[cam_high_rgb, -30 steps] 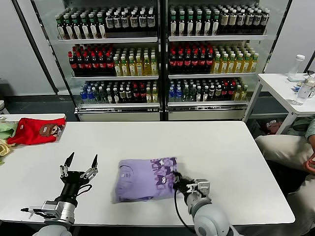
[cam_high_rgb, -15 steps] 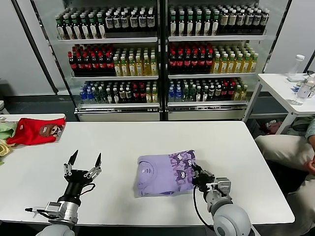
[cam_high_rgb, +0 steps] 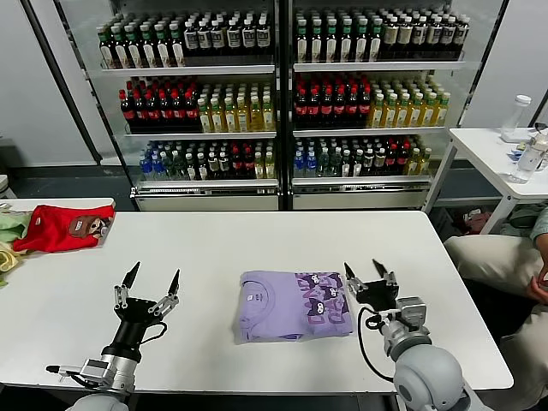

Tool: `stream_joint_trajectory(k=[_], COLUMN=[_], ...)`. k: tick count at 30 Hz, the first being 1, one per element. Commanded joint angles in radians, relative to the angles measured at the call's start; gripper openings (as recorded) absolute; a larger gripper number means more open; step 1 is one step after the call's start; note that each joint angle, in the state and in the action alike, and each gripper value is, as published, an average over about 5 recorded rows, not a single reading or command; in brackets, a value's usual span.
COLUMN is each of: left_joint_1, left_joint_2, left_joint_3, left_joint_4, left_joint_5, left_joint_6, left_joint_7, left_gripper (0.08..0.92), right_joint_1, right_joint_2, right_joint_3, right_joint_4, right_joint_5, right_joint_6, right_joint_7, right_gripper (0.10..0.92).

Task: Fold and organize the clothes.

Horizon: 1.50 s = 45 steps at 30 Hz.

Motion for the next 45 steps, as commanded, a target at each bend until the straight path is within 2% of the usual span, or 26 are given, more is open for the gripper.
stream_joint_trajectory(k=[1, 4, 7, 13, 27, 45], left_joint_1=[-0.015, -0.024, -0.040, -0.044, -0.019, -0.095], left_joint_2=[-0.005, -0.005, -0.006, -0.027, -0.001, -0.028], left_joint_3=[-0.013, -0.016, -0.018, -0.018, -0.036, -0.002], left_joint_4=[0.008, 0.007, 0.024, 0.034, 0.040, 0.097], left_joint_5=[0.021, 0.026, 0.036, 0.053, 0.065, 0.114], left_joint_6=[-0.054, -0.053, -0.056, -0.076, -0.094, -0.092], left_joint_7=[0.021, 0.011, 0.005, 0.004, -0.036, -0.034], left_gripper=[0.823, 0.823, 0.823, 0.823, 0.823, 0.823], right_joint_1=[-0.003, 0.004, 0.005, 0.001, 0.000, 0.023], right_joint_2=[-0.024, -0.032, -0.026, -0.017, 0.026, 0.021], right_joint_3=[0.169, 0.185, 0.179, 0.148, 0.123, 0.121], right_joint_4=[-0.016, -0.046, -0.067, -0.090, -0.105, -0.171], right_joint_5=[-0.166, -0.207, -0.244, -0.298, -0.326, -0.348], right_joint_6=[0.087, 0.120, 0.146, 0.183, 0.186, 0.239], right_joint_7=[-0.079, -0.089, -0.098, -0.115, -0.117, -0.120], right_gripper=[0.746, 0.804, 0.820, 0.823, 0.823, 0.823])
